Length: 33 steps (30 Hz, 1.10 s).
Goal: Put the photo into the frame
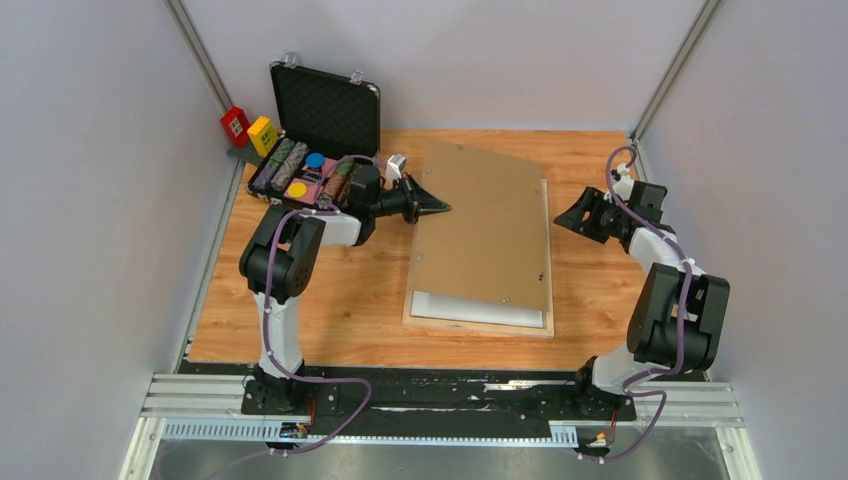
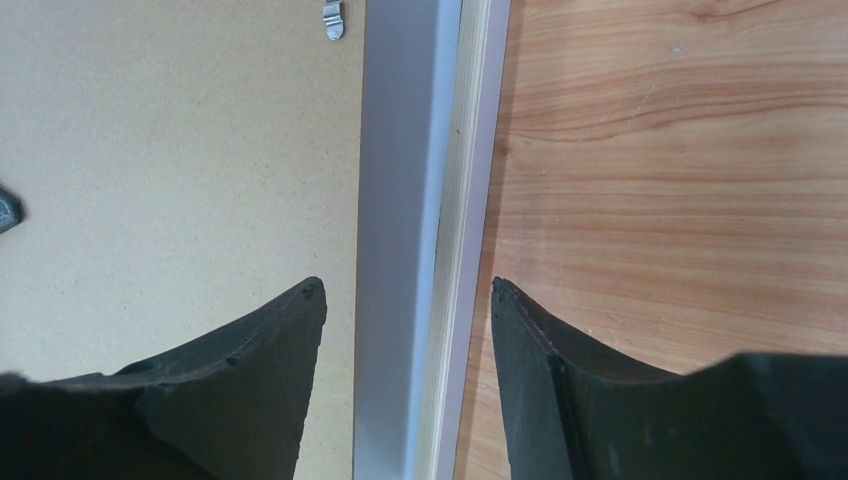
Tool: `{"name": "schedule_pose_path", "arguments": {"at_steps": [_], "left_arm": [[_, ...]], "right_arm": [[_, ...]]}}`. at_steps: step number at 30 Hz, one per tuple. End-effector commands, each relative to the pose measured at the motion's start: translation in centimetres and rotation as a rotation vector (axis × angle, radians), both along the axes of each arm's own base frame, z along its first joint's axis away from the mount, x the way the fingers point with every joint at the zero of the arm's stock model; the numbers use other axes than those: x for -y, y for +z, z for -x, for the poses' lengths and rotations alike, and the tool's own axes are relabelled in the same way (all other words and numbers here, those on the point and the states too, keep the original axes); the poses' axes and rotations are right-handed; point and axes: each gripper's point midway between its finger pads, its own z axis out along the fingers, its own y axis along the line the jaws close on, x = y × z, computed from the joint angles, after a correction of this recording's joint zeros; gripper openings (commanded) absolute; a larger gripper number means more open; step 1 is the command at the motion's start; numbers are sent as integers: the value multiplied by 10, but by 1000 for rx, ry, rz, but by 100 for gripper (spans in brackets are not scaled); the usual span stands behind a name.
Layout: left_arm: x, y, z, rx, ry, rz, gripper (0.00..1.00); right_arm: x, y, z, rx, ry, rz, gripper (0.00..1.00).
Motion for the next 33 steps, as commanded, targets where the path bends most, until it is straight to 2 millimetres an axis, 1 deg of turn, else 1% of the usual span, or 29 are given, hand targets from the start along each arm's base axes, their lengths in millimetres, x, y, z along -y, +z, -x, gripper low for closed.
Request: {"name": "schedule_pose_path", "arguments": {"at_steps": [1,14,20,26,33], "left_arm": [[10,16,3,89,-24,26,0],[13,-3,6,83,-25,-28,0],[14,-8,5,78,-21,-37,0],[14,-12,5,67,-20,-38,0],[14,-13,5,67,-13,-37,0]], "right_arm": [[3,18,-7,102,20,36,60],[14,25,-4,138,13,11,60],[20,27,-2,143,1,-4,60],[23,25,0,136,-5,-23,60],[23,22,0,128,-6,-37,60]]}}
